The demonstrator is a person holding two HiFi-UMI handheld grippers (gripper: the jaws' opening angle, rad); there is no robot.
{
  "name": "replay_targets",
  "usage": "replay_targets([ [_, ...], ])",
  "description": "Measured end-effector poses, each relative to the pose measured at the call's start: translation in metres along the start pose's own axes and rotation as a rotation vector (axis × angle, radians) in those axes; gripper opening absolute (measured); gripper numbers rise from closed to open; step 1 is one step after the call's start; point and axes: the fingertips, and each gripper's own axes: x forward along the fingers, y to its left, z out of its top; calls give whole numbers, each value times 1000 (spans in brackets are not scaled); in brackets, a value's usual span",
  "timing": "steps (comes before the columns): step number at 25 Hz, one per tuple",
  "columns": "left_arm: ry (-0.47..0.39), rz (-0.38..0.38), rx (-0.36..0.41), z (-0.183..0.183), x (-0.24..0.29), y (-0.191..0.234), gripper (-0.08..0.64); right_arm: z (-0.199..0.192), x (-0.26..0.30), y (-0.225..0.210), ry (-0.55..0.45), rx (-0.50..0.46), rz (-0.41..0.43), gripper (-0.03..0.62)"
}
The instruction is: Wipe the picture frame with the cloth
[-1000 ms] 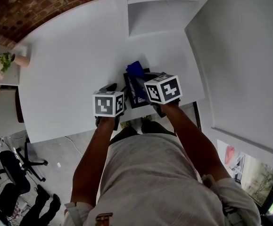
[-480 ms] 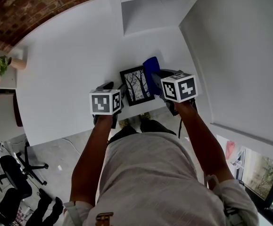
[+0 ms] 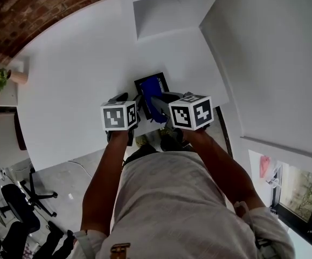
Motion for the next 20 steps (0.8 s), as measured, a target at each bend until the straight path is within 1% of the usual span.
replay_targets([
  [2,-1,0,0,0,0,0,212,-11,10,0,23,35,11,51],
  [4,-1,0,-1,0,0,-1,212,-19,17,-5,40,46,4,51],
  [9,-4,-1,1,1,0,0,212,-24,14,-30,78,-52,-94,51],
  [11,-7,-1,1,1,0,0,212,-23,7,-40,83,-75,-124,52],
  [15,-8,-1,2,1,0,1,212,-20,-11,-62,80,-99,-174,51],
  [20,-12,5,3,1,0,1,212,-19,-31,-89,67,-86,-221,51],
])
